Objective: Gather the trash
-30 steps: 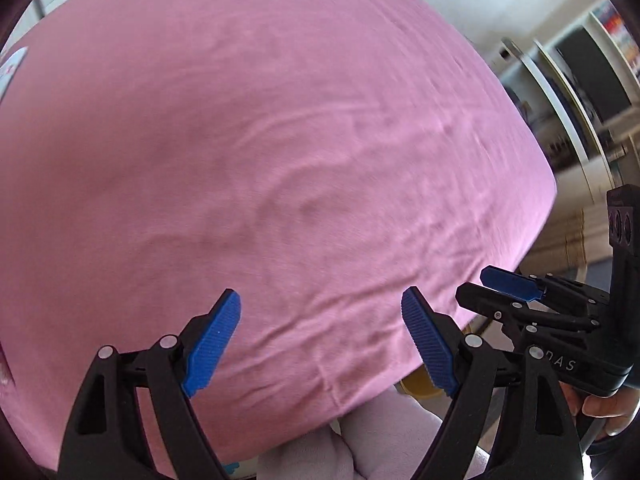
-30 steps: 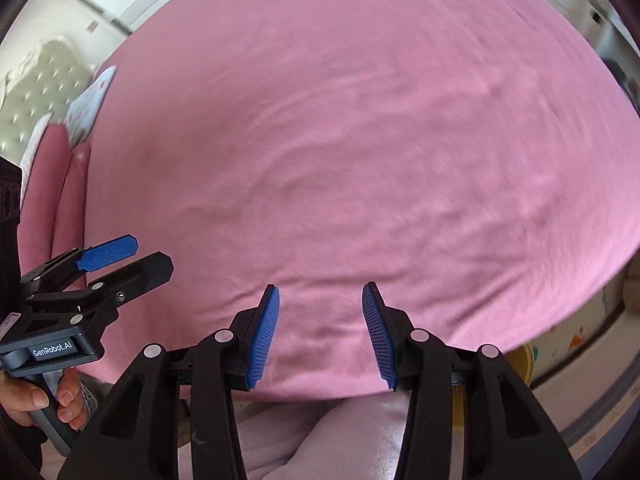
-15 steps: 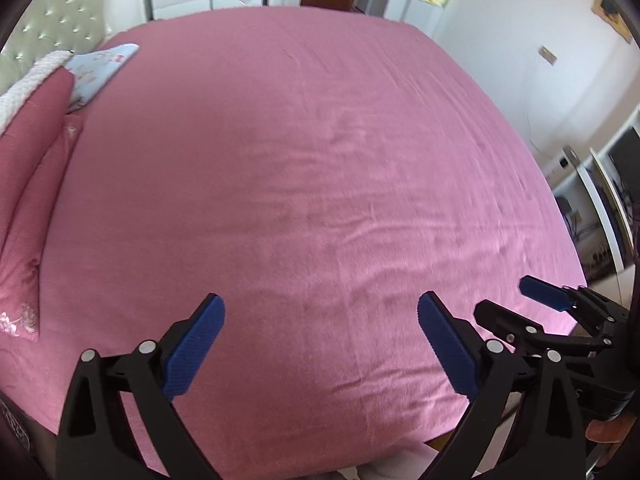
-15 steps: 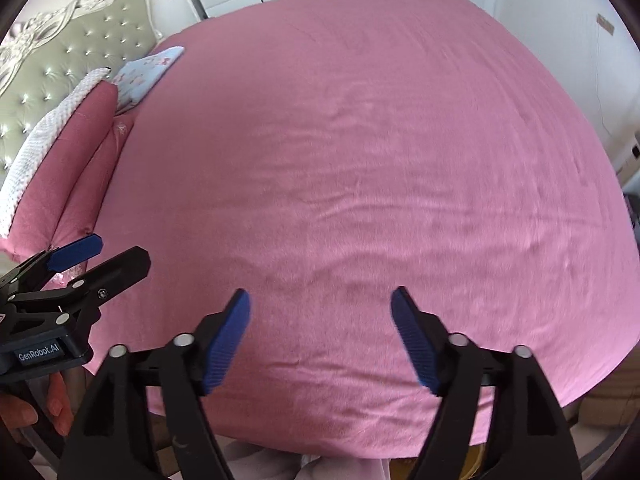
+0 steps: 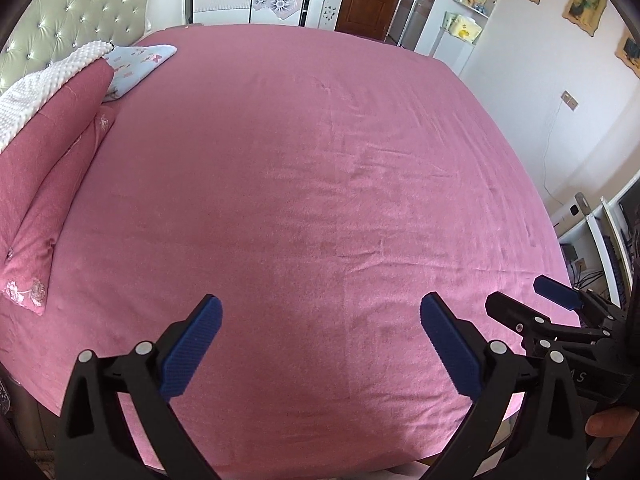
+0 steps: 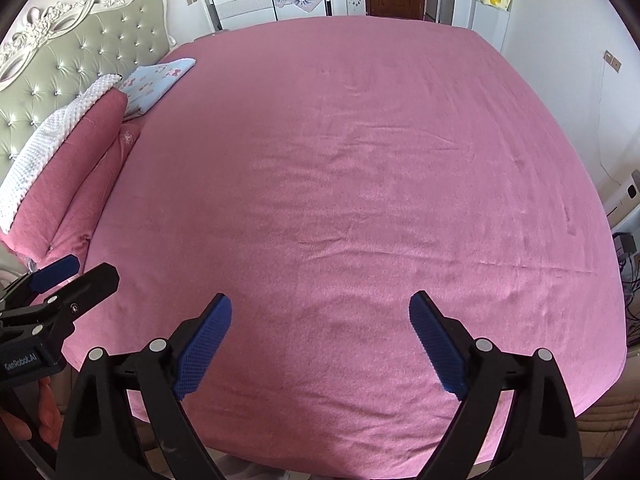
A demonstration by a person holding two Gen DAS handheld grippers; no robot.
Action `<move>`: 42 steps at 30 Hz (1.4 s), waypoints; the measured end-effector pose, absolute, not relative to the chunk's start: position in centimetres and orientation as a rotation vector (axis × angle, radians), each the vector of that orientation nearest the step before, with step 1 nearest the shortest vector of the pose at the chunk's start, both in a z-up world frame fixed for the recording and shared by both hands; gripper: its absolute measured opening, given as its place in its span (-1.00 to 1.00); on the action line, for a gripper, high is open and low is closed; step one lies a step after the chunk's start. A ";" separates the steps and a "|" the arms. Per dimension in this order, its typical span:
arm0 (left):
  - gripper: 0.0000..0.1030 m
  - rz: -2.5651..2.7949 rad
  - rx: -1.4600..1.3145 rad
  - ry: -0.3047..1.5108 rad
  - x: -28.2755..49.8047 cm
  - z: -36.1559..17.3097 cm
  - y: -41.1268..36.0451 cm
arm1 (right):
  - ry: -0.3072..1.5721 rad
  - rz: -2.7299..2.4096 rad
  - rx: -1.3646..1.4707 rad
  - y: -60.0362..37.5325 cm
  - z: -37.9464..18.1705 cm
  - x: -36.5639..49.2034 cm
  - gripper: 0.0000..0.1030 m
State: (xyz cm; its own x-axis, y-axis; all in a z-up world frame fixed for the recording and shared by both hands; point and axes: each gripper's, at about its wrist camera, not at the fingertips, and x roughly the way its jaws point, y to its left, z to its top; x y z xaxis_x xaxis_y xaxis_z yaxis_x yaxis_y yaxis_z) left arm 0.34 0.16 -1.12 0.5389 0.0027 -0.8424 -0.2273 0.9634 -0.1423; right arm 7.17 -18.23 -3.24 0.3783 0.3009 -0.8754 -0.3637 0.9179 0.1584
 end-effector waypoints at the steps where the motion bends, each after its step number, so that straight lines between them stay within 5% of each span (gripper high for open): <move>1: 0.92 0.136 -0.245 0.997 0.3 -1.2 0.0 | 1.108 0.427 -0.061 -18.2 -3.2 7.2 0.70; 42: 0.92 0.190 -0.238 1.008 -0.2 -0.6 -0.3 | 1.166 0.465 -0.037 -18.3 -4.3 6.7 0.70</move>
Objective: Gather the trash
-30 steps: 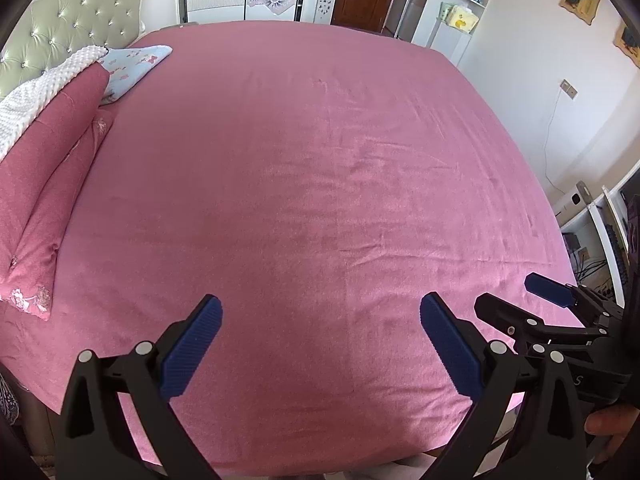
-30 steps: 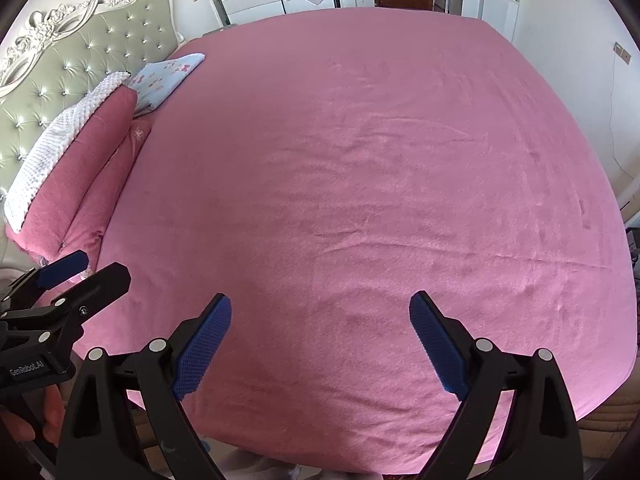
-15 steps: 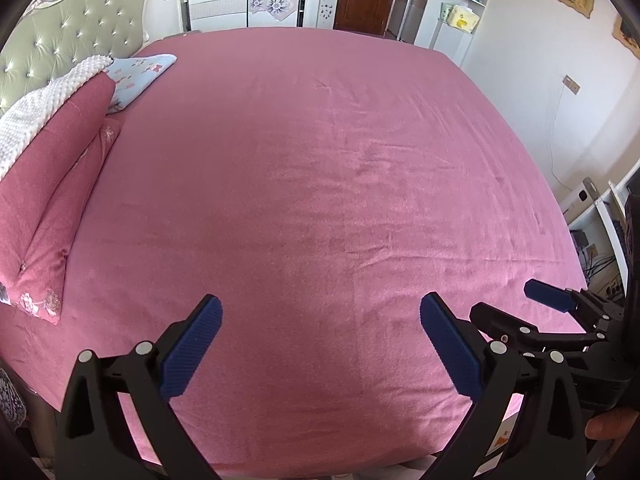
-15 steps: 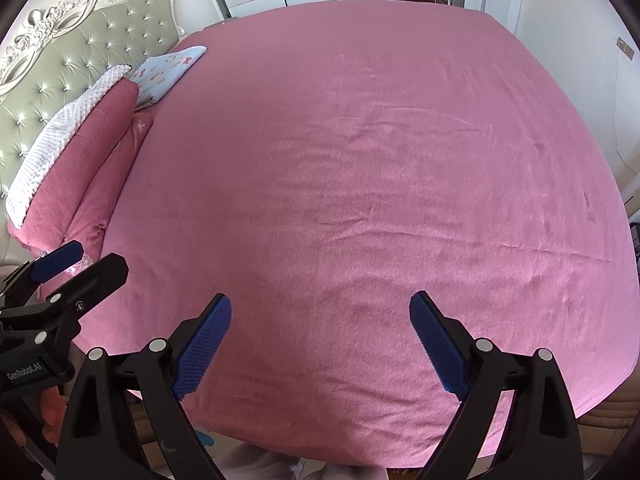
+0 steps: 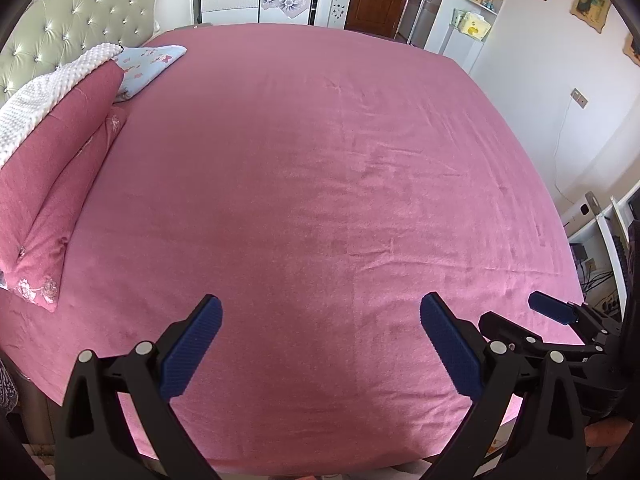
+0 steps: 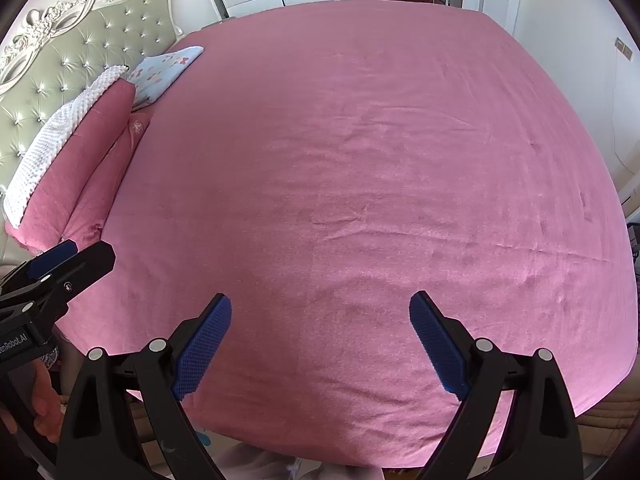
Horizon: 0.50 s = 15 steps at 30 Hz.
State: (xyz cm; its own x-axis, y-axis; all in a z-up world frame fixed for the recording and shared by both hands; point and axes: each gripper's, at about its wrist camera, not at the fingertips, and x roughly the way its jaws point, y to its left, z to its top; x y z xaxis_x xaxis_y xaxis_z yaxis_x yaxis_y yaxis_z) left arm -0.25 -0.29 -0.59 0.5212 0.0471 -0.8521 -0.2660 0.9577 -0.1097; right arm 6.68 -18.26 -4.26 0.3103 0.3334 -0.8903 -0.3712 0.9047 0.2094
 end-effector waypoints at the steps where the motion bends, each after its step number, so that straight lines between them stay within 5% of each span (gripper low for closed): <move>1: 0.92 0.191 -0.239 1.007 -0.2 -0.5 -0.3 | 1.168 0.464 -0.036 -18.3 -4.3 6.7 0.70; 15: 0.92 0.221 -0.248 1.008 -0.1 -0.3 -0.4 | 1.178 0.453 -0.038 -19.0 -4.6 6.6 0.70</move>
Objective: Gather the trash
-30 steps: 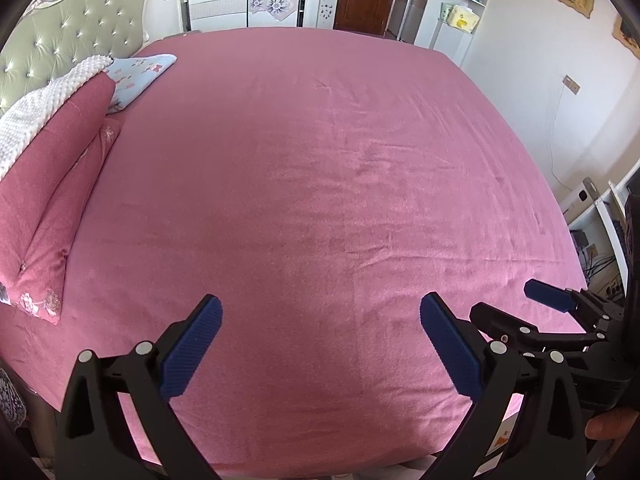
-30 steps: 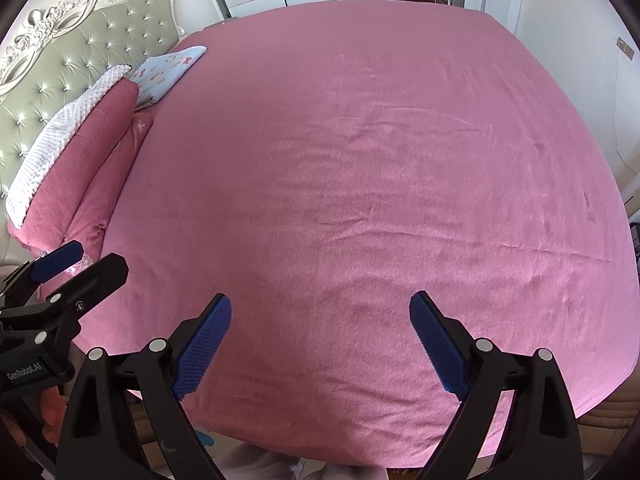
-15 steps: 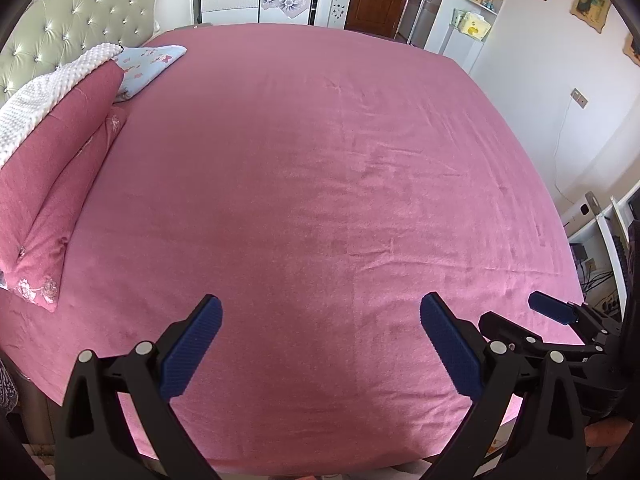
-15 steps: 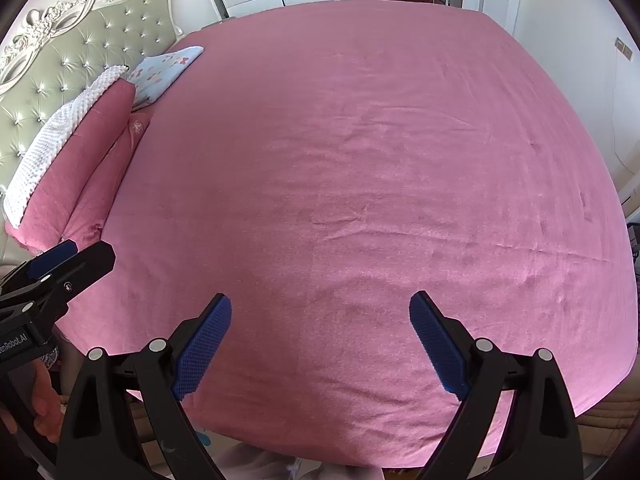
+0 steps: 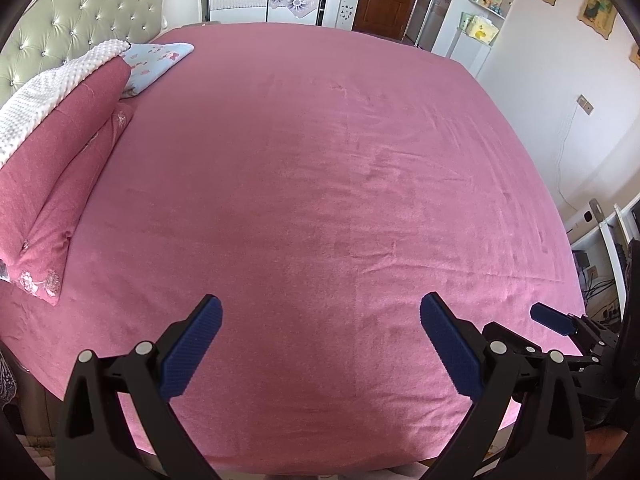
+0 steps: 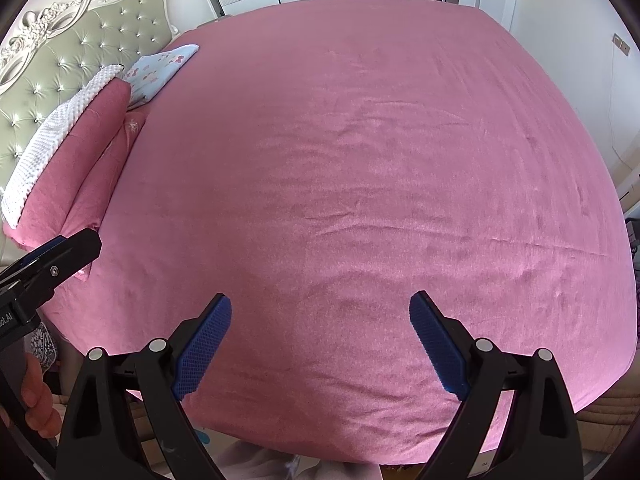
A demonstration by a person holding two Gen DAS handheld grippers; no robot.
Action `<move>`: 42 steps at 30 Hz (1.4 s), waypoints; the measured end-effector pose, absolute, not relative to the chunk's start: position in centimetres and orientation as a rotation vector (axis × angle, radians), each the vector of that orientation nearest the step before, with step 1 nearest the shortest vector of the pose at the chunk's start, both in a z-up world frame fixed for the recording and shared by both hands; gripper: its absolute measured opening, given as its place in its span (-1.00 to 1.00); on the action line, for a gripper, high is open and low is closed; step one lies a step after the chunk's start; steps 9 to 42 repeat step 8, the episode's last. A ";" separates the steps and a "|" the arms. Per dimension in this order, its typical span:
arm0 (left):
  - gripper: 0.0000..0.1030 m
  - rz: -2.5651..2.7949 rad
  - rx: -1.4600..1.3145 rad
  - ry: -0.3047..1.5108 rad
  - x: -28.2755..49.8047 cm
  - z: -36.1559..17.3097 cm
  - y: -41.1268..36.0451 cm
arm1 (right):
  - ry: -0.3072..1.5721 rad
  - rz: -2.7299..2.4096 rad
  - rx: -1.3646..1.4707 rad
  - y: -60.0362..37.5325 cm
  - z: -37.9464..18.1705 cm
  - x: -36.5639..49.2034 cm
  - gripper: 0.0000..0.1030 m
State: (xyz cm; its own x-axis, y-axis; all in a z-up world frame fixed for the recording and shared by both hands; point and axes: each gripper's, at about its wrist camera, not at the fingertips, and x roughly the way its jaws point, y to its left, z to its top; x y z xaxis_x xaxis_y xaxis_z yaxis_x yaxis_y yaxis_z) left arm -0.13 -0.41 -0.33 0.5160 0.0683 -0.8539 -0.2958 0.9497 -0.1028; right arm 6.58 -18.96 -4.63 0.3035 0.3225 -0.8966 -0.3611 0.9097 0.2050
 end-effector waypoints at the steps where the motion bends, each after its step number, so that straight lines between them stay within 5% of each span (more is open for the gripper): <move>1: 0.92 0.222 -0.245 1.007 -0.2 -0.3 -0.5 | 1.178 0.454 -0.036 -19.0 -4.6 6.6 0.70; 42: 0.92 0.223 -0.283 1.009 -0.4 -0.2 -0.2 | 1.177 0.457 -0.032 -19.1 -4.5 6.6 0.70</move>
